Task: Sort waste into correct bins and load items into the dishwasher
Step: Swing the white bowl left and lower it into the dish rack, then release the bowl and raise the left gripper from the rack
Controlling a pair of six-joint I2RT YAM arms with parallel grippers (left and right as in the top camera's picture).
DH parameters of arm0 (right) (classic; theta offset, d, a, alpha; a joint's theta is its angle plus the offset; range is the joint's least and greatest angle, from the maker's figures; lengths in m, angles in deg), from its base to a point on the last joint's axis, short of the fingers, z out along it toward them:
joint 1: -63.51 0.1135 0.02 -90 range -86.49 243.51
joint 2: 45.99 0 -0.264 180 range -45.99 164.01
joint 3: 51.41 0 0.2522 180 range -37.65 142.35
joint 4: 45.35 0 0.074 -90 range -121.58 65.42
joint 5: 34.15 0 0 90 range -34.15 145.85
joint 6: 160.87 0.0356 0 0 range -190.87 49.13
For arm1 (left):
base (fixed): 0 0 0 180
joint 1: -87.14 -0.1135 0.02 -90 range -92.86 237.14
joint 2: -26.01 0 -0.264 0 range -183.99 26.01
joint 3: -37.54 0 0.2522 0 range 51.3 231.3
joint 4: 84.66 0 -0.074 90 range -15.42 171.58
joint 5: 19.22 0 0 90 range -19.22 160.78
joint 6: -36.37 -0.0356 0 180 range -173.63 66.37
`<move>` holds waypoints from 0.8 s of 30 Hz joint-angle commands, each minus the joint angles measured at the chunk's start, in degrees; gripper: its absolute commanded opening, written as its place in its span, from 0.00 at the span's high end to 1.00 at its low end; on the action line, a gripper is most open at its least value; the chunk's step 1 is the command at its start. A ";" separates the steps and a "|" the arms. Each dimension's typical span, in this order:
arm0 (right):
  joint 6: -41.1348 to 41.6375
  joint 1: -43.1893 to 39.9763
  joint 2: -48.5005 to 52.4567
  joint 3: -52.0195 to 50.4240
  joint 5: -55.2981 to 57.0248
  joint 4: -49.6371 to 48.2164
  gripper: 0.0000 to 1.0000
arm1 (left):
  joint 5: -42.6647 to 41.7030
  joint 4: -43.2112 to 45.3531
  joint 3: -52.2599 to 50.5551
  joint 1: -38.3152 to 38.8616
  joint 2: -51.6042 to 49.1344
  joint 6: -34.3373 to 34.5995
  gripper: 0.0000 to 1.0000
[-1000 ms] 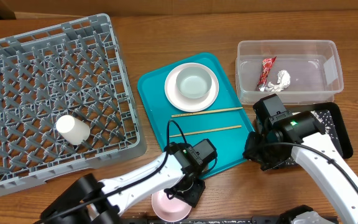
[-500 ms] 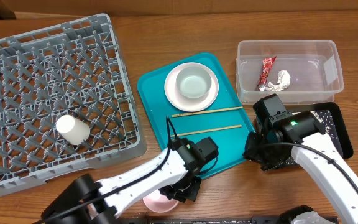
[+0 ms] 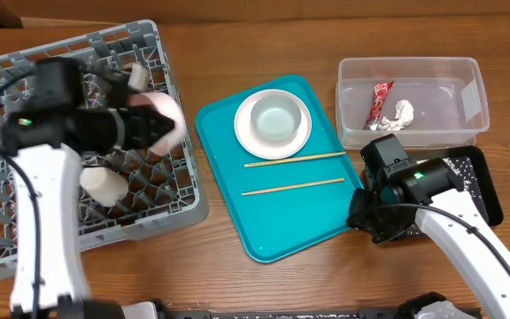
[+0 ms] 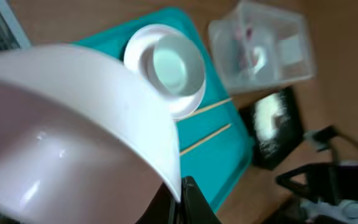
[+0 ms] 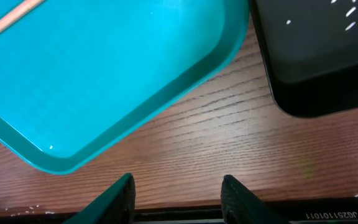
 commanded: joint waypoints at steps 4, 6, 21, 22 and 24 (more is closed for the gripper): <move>-0.20 -0.15 -1.11 1.01 0.33 -0.24 0.53 | -29.68 0.31 0.66 -12.76 -15.78 -17.29 0.96; -0.20 -0.15 -1.11 1.03 0.33 -0.17 0.54 | -30.27 0.26 0.66 -14.23 -20.52 -18.34 0.96; -0.15 -0.15 -1.11 1.03 0.28 0.00 0.53 | -14.80 -9.84 1.22 -24.92 -28.04 -20.81 0.41; -0.15 -0.15 -1.11 1.03 0.26 0.02 0.53 | -14.78 -10.99 1.97 -25.57 -27.98 -20.83 0.30; -0.17 -0.15 -1.11 1.03 -0.11 0.00 0.53 | -14.78 -12.87 3.50 -26.23 -27.67 -20.85 0.19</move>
